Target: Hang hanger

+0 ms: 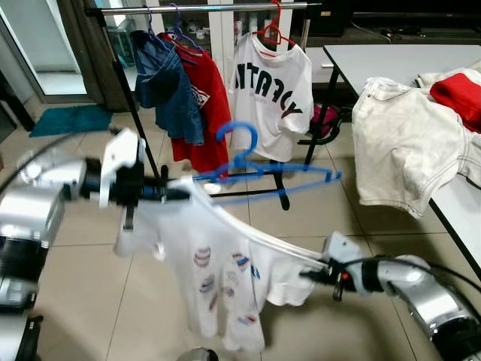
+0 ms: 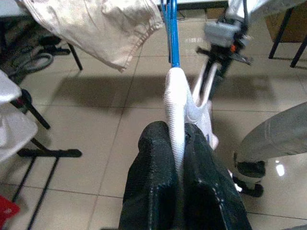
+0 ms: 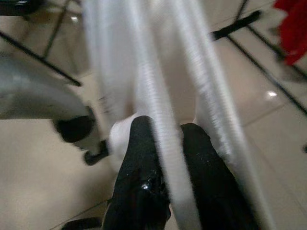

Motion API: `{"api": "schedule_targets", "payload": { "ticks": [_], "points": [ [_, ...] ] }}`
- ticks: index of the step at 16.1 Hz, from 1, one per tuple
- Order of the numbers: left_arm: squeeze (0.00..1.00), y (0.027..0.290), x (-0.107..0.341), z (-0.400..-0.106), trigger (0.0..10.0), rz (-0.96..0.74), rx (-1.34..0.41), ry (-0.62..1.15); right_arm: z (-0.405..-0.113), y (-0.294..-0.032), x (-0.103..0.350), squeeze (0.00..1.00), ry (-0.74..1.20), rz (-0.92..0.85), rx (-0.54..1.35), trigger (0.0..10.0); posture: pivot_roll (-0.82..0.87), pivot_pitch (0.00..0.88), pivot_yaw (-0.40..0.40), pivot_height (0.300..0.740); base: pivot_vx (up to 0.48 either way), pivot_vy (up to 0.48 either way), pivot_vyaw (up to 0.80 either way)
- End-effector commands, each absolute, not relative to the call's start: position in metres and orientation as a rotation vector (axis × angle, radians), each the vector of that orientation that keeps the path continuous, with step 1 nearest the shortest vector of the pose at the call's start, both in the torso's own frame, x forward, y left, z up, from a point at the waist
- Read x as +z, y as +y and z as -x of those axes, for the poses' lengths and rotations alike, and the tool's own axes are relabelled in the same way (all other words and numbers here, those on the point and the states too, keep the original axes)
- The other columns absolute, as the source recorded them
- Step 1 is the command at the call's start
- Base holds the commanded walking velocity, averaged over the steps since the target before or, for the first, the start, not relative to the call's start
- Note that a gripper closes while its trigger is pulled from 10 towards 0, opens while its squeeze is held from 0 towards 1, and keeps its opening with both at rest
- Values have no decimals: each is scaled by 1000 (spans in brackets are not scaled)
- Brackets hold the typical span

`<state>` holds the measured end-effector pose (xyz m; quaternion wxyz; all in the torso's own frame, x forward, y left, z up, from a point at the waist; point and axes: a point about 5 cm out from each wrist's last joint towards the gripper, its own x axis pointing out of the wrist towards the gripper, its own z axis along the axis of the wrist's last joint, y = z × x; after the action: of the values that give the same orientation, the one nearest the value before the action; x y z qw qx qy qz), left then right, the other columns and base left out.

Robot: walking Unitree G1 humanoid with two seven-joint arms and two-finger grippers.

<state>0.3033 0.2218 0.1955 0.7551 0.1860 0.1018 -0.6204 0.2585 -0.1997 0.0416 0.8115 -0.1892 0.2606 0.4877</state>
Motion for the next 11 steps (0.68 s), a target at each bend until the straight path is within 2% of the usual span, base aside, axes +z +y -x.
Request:
{"api": "schedule_targets", "payload": {
  "ticks": [1, 3, 6, 11],
  "points": [
    [0, 223, 205, -302, 0, -440, -1336, 187, -265, -209, 47, 0, 535, 450, 984, 0, -138, 0, 60, 740, 0, 0, 0],
    [0, 221, 197, -296, 0, -439, -1337, 200, -275, -217, 53, 0, 484, 474, 881, 0, -140, 0, 59, 740, 0, 0, 0],
    [0, 219, 175, -280, 0, -469, -1342, 274, -300, -242, 74, 0, 381, 534, 625, 0, -151, 0, 58, 740, 0, 0, 0],
    [0, 215, 159, -264, 0, -470, -1349, 330, -313, -250, 84, 0, 351, 586, 550, 0, -152, 0, 48, 740, 0, 0, 0]
  ]
}}
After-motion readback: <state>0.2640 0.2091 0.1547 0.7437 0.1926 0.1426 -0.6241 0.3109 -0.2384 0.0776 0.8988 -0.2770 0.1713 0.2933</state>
